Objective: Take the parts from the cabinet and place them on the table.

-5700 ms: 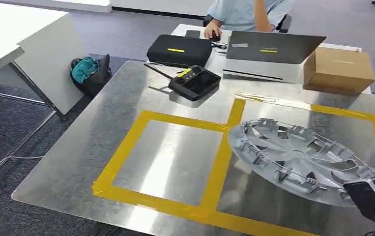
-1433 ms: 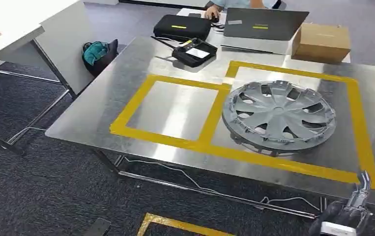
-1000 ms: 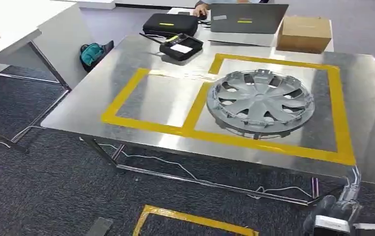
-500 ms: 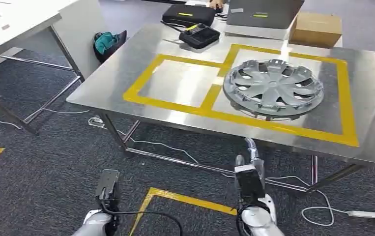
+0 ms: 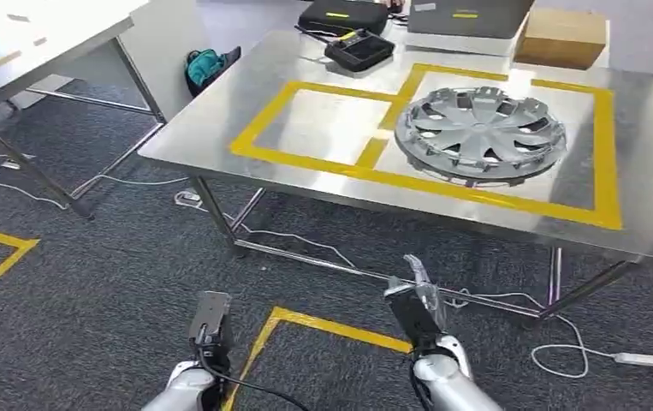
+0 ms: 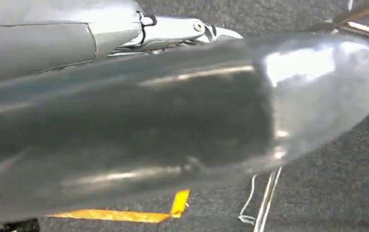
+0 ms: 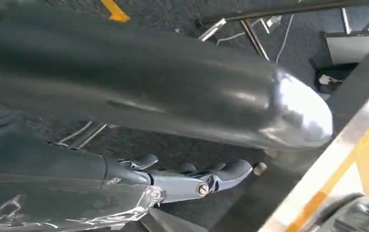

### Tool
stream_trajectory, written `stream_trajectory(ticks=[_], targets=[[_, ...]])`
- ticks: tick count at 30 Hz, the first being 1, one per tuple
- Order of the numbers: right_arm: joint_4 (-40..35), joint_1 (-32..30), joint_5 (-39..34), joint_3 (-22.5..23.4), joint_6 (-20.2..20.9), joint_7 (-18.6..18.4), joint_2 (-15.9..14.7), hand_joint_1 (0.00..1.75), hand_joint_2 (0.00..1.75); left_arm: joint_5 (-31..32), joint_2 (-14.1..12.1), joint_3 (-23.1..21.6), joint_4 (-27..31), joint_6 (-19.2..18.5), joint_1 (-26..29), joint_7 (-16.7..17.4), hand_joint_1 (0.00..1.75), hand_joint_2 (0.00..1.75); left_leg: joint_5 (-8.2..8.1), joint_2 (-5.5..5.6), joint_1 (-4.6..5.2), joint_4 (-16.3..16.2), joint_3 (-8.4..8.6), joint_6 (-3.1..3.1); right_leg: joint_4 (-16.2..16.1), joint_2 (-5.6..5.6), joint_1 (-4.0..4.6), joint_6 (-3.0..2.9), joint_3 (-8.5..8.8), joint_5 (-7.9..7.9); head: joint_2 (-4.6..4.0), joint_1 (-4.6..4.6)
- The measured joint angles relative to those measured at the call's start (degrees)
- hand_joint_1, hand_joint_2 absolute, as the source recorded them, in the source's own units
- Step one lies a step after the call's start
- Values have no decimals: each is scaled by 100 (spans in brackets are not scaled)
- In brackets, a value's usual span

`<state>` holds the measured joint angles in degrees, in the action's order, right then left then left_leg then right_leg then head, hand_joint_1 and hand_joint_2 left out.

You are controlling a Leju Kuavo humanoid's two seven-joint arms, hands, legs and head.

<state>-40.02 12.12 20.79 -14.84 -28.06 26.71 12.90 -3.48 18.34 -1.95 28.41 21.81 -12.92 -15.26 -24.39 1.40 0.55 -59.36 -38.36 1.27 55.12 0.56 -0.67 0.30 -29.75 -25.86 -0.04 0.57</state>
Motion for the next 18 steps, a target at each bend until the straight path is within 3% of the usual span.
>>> stream_trajectory(ticks=[2,3,4,5,7,8,9,10,11,12,13,14,15,16,17,18], targets=[[107,-6,26,4,-31,-77,-11,0,0,-103,-22,-118,11,33,17,0,0,0,-516,-49,-45,-983,-369,78,4,-82,4,3,-99,71,0,-2],[173,-6,26,4,-66,-151,-18,0,0,-157,-39,-166,11,48,31,0,0,0,-596,-54,-62,-1293,-462,103,7,-116,4,11,-146,102,0,2],[252,-10,20,15,-96,-214,-24,0,0,-220,-57,-207,17,72,49,-13,0,0,-546,-59,-78,-1344,-437,115,8,-151,1,24,-186,133,0,2],[365,-11,-11,50,-114,-245,-37,0,0,-291,-74,-238,35,107,68,-53,0,0,-407,-68,-97,-1158,-274,130,10,-189,-2,46,-225,158,0,4],[562,-23,-99,171,-81,-205,-63,0,0,-435,-90,-304,90,168,74,-140,0,0,-58,-147,-124,-167,390,146,35,-255,-19,96,-280,196,0,0],[621,-21,-125,217,-63,-188,-79,0,0,-474,-90,-323,118,190,71,-175,0,0,-21,-313,-135,305,723,168,67,-277,2,128,-293,205,0,6],[680,-17,-171,265,-6,-186,-94,0,0,-553,-87,-336,151,221,65,-247,0,0,-59,-305,-97,433,796,111,101,-296,19,161,-356,202,0,26],[772,-12,-221,313,73,-197,-112,0,0,-649,-79,-334,188,258,89,-359,0,0,-49,-271,-93,388,732,42,109,-310,24,200,-339,220,0,-7],[877,-23,-302,376,173,-208,-125,0,0,-752,-74,-332,225,322,104,-510,0,0,-100,-252,-88,399,718,-19,127,-325,22,231,-348,221,0,28],[955,-30,-379,424,261,-210,-136,0,0,-676,-74,-338,234,507,204,-469,0,0,-109,-216,-74,395,678,-64,116,-355,6,265,-326,233,0,2],[1056,-9,-451,488,346,-267,-144,0,0,-401,-87,-402,366,871,527,-128,0,0,-86,-198,-86,422,712,-119,121,-354,-4,305,-334,212,0,-7],[1146,41,-536,533,387,-299,-162,0,0,-134,-116,-516,885,1135,1107,185,0,0,-87,-211,-95,425,743,-142,206,-241,-23,334,-401,112,0,-42],[1228,38,-761,622,417,-213,-197,0,0,-264,-303,-560,1348,1053,1636,207,0,0,-99,-271,-93,423,750,-182,513,-172,-17,346,-514,-149,0,-42],[1268,-51,-989,735,475,-69,-223,0,0,-616,-458,-454,1269,724,1845,-10,0,0,-81,-275,-85,422,722,-213,986,-155,-16,349,-686,-404,0,-46],[1322,-161,-1258,923,559,124,-290,0,0,-1215,-629,-166,850,5,1821,-486,0,0,-55,-190,-78,415,671,-245,1500,-137,-6,345,-894,-625,0,-54],[1392,-301,-1419,1087,641,263,-337,0,0,-1452,-770,177,545,-733,1762,-1115,0,0,-33,-77,-73,408,630,-254,1859,-110,4,326,-1045,-749,0,-99]])
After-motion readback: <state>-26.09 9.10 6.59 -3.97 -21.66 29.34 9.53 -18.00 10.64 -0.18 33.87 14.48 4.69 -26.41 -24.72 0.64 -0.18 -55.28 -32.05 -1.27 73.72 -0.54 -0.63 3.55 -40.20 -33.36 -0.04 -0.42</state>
